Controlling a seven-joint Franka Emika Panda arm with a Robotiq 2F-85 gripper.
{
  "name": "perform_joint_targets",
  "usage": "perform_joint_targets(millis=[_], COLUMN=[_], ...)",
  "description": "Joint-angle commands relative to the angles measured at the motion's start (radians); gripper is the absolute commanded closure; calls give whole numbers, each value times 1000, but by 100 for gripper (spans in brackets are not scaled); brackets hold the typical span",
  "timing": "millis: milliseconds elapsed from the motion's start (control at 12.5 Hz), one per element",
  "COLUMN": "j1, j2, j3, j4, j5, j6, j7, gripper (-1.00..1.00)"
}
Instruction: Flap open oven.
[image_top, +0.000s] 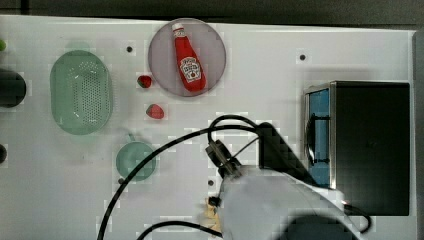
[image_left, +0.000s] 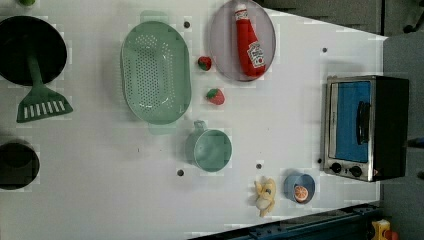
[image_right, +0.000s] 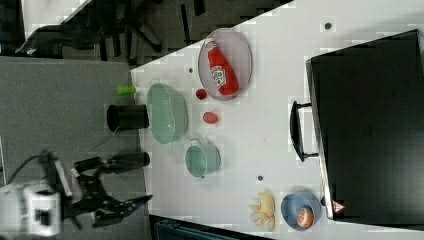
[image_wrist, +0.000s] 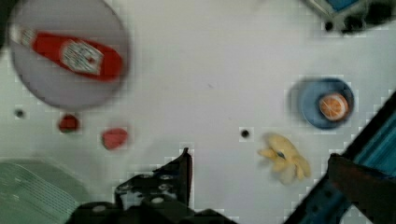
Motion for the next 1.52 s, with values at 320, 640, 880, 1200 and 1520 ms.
perform_joint_targets(millis=[320, 640, 880, 1200, 1520], j1=[-15, -23, -30, -45, -70], j2=[65, 77, 108, 166, 224], j3=[4, -17, -47, -109, -193], j4=[20, -3, -22, -61, -116], j5=[8, 6, -5, -78, -93], j6=[0, 2, 44, 148, 304], j7=[39, 37, -20, -342, -689], gripper=[9, 65, 65, 65, 65])
